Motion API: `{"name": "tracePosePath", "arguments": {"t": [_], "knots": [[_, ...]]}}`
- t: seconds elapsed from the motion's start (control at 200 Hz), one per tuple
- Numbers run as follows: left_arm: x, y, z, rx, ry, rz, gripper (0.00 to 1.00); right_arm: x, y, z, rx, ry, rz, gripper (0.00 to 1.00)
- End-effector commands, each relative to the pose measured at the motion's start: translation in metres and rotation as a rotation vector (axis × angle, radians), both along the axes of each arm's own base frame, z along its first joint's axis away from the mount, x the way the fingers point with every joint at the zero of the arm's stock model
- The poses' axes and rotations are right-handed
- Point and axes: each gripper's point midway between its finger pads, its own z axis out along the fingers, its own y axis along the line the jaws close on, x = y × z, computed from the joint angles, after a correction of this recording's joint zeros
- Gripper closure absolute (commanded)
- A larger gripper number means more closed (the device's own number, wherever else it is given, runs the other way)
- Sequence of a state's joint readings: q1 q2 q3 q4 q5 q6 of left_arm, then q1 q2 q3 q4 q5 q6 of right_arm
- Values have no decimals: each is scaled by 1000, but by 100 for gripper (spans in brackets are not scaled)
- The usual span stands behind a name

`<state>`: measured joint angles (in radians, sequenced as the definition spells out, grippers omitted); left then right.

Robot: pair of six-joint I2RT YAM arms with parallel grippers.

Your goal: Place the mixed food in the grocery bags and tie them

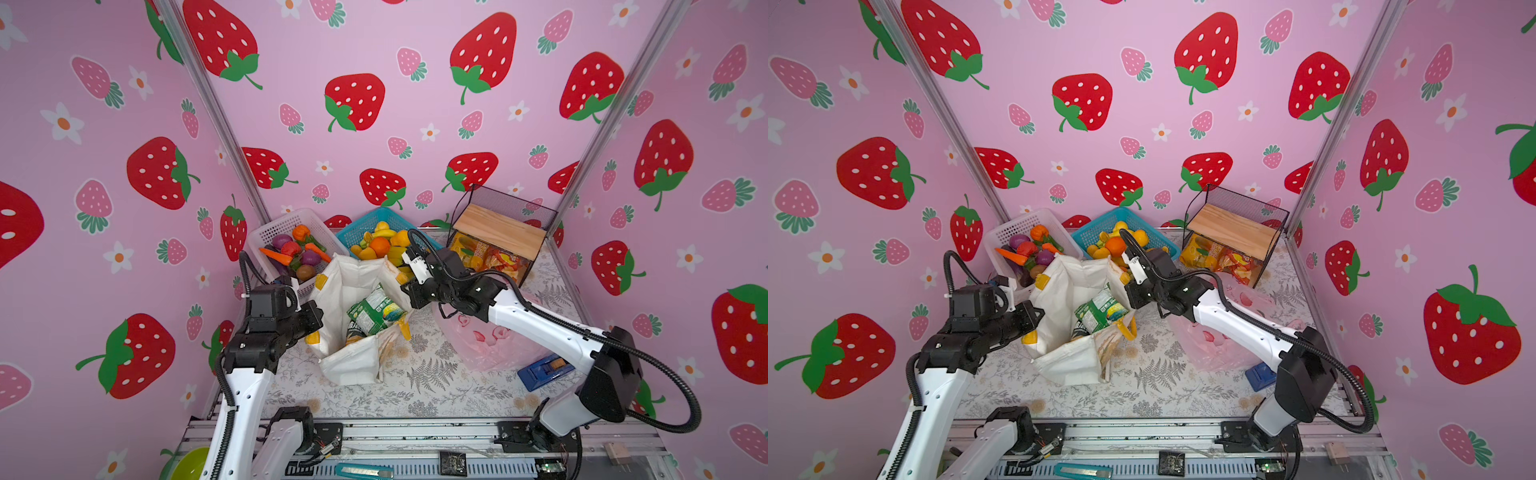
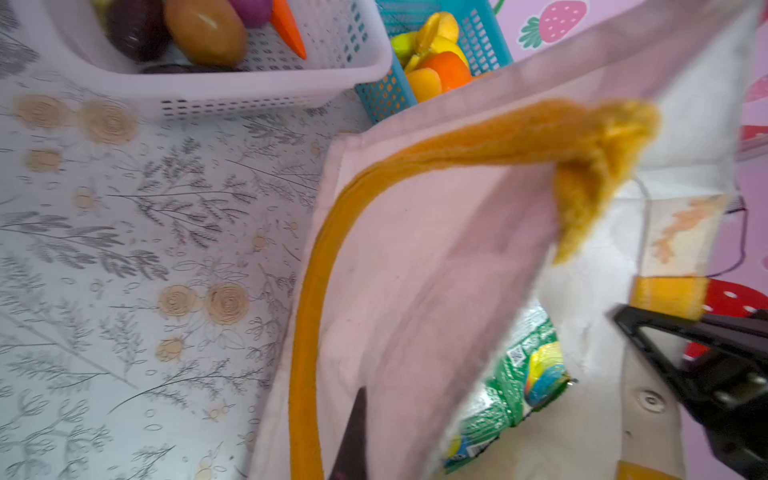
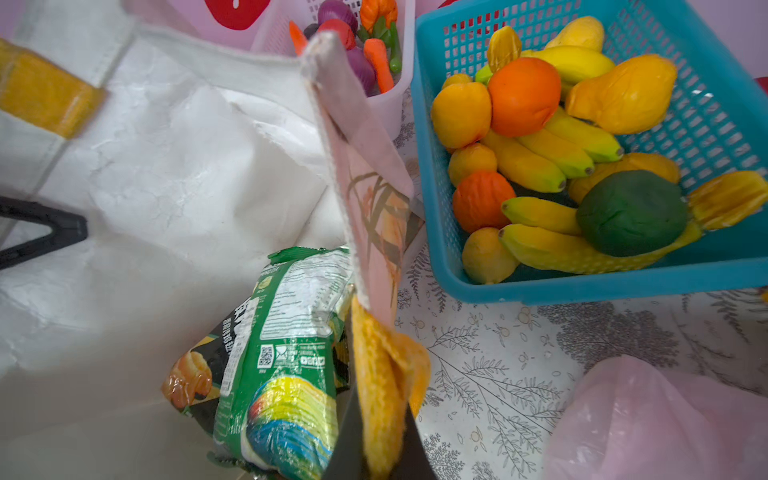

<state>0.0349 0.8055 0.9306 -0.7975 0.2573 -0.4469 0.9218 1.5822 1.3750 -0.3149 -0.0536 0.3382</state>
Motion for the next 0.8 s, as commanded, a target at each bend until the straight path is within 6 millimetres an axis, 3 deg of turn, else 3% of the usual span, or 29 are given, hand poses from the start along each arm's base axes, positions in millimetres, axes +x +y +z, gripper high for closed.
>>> {"name": "tracePosePath", "arguments": {"t": [0.0,0.105,0.195,0.295,0.345,0.41,0.56,0.65,0.795], "knots": [[-9,35,0,146,23,135,100,18,-6,1,-122,-94,-101,99],[-7,29,6,108,2,131,100,0,32,2,-71,-92,17,99],[-1,-1,12,-36,-42,26,100,-30,75,7,48,-52,197,98],[3,-25,9,-152,-36,-66,100,-44,100,16,148,-16,293,97],[5,-24,5,-141,-16,-71,100,-46,104,20,172,-13,307,97],[7,-8,2,-70,9,-24,100,-42,104,22,179,-16,296,97],[12,33,6,53,-27,138,100,-13,83,8,177,51,152,96],[20,32,6,5,-65,158,100,-5,78,13,221,37,98,96],[38,30,1,-25,-28,144,100,-4,90,24,292,31,108,96]]}}
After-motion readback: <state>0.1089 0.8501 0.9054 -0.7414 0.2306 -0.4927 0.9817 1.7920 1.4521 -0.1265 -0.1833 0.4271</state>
